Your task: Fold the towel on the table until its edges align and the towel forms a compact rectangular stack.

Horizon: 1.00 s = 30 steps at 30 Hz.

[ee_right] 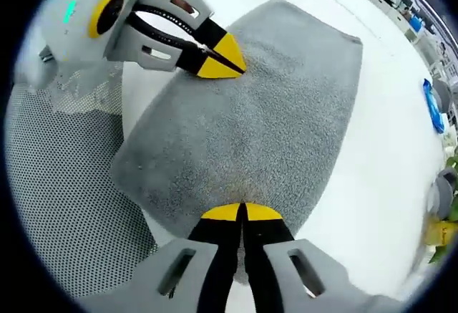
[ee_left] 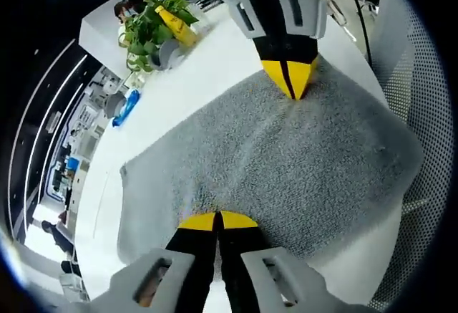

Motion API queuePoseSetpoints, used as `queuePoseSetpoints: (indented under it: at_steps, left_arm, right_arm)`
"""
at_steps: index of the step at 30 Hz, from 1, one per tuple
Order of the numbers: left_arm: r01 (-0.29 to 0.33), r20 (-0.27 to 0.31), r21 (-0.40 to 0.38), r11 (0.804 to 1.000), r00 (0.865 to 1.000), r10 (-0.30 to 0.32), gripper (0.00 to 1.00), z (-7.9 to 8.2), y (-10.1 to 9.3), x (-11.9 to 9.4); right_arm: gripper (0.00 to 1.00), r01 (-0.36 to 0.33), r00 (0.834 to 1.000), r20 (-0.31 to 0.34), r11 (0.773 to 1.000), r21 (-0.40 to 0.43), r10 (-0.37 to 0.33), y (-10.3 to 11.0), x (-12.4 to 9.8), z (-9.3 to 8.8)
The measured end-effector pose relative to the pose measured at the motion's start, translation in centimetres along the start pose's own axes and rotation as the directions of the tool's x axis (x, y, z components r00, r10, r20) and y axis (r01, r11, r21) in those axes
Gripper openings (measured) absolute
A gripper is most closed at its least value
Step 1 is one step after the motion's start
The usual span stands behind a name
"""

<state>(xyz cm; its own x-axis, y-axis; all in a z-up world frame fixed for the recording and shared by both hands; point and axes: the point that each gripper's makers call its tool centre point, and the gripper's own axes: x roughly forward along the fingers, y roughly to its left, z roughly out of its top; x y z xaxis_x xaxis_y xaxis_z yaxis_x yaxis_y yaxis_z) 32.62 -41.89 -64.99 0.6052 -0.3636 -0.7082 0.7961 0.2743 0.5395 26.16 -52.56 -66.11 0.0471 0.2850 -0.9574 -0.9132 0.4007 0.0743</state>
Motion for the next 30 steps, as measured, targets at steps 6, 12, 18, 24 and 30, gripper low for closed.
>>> queuePoseSetpoints:
  at_steps: [6, 12, 18, 24, 30]
  left_arm:
    - [-0.001, 0.005, -0.012, 1.000, 1.000, 0.002, 0.00, 0.0, 0.1, 0.0]
    - [-0.003, 0.008, -0.026, 1.000, 1.000, 0.003, 0.01, -0.1, 0.1, 0.0]
    - [-0.003, 0.010, -0.029, 1.000, 1.000, 0.003, 0.01, -0.1, 0.2, 0.0]
    - [-0.003, 0.013, -0.032, 0.999, 1.000, 0.003, 0.01, -0.2, 0.1, 0.0]
    - [-0.001, 0.017, -0.036, 0.999, 1.000, 0.002, 0.01, -0.2, 0.2, 0.0]
  right_arm:
    - [0.00, -0.016, 1.000, 0.014, 1.000, 0.000, 0.016, 1.1, 0.1, 0.1]
    - [0.00, -0.031, 0.999, 0.024, 0.999, -0.022, 0.031, 2.1, 0.2, 0.2]
    - [0.00, -0.033, 0.998, 0.044, 0.999, -0.022, 0.034, 2.8, 0.3, 0.4]
    - [0.00, 0.041, 0.999, -0.003, 0.992, -0.116, -0.042, 2.8, 0.3, 0.4]
    - [0.00, 0.058, 0.996, -0.051, 0.985, -0.165, -0.067, 2.7, 0.5, 0.5]
